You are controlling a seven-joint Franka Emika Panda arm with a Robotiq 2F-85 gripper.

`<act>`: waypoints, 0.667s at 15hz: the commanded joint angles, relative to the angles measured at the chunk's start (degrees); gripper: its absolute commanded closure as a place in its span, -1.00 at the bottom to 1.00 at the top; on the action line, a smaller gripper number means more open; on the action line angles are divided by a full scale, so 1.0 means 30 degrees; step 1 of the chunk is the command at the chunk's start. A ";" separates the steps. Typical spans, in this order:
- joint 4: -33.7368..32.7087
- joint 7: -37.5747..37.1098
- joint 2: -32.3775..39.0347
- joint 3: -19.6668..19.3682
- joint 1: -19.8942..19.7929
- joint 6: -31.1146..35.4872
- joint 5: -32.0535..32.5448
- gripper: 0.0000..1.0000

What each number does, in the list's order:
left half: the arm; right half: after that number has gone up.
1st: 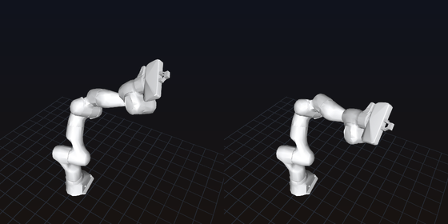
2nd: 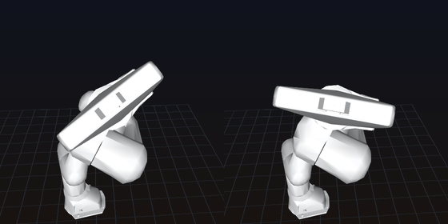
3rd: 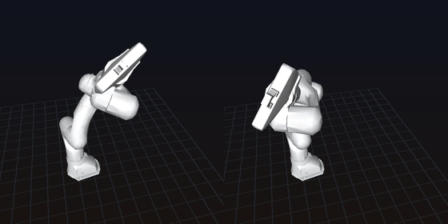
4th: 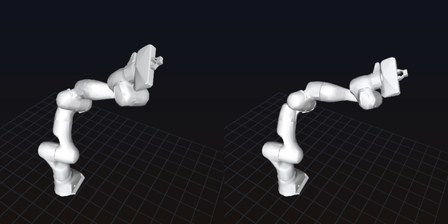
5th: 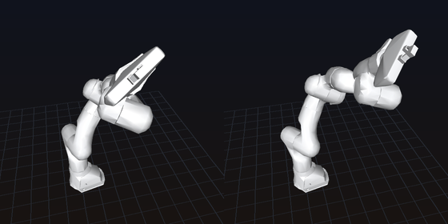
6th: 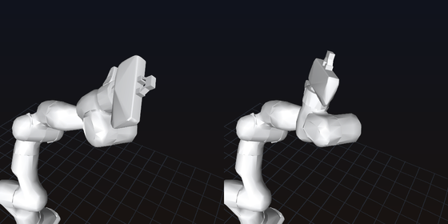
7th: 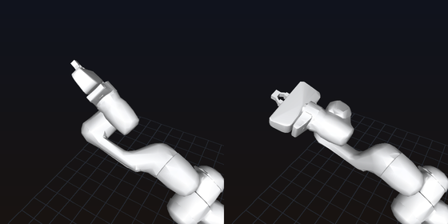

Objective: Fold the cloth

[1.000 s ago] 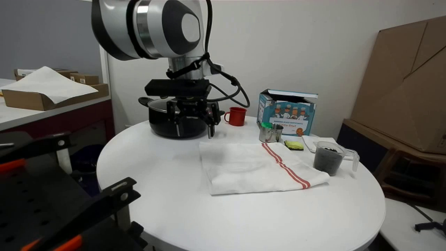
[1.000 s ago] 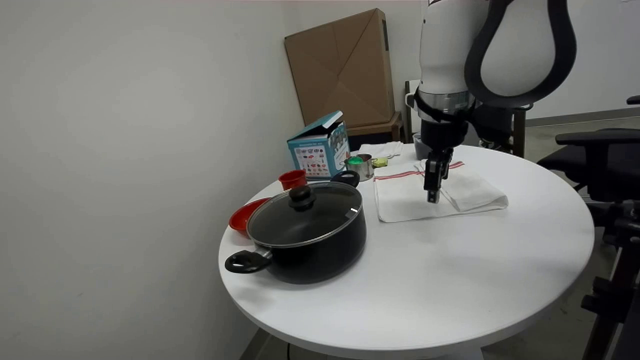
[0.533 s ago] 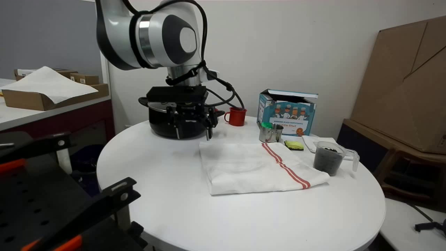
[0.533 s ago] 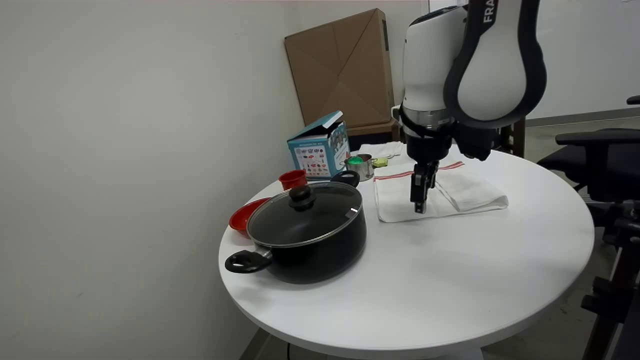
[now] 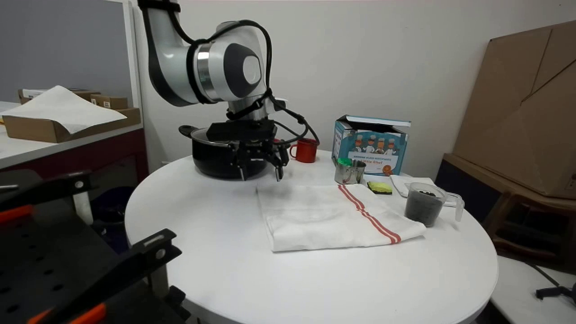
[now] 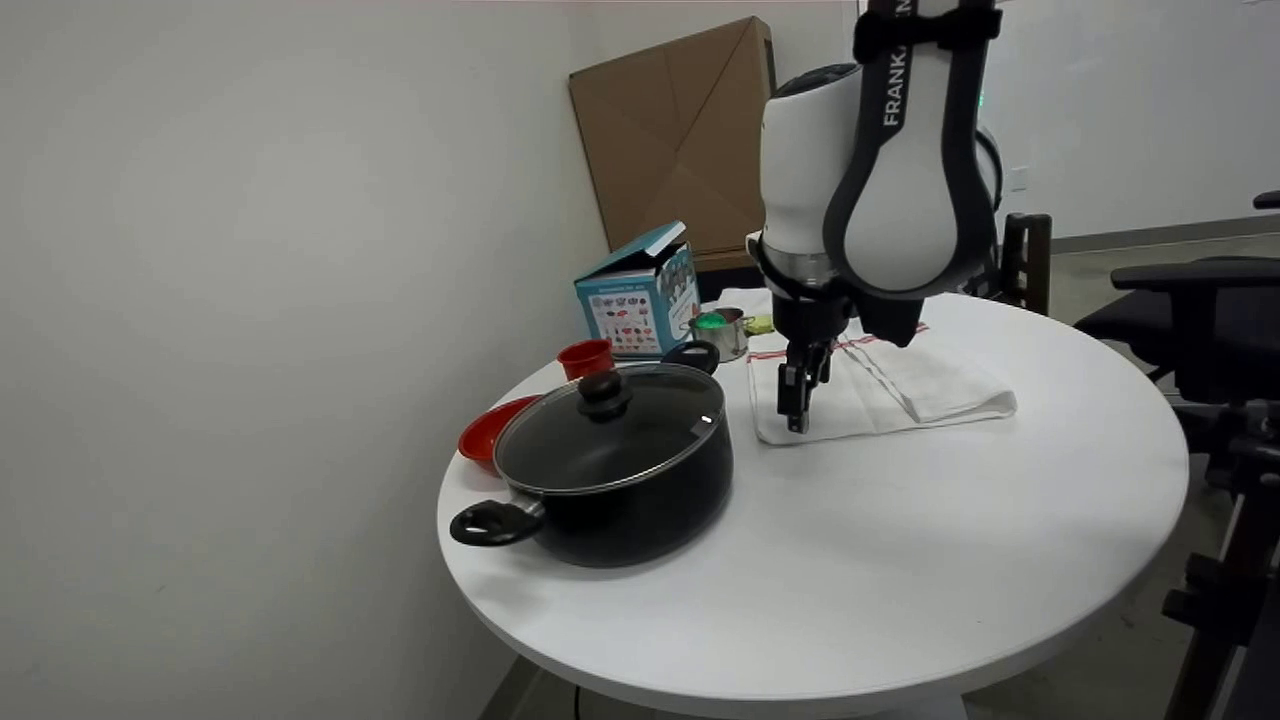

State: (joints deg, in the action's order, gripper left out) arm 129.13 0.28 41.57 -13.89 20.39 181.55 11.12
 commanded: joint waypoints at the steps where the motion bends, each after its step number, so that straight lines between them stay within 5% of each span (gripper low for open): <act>1: -0.1405 0.0096 0.1179 -0.0122 0.0246 -0.0390 -0.0431 -1.00; 6: -0.2445 0.0161 0.2159 0.0051 -0.0079 -0.0416 -0.0523 -1.00; 10: -0.2945 0.0189 0.2440 0.0200 -0.0260 -0.0411 -0.0542 -0.80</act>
State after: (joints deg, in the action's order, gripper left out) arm 122.66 0.27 47.72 -13.87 20.12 181.43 10.55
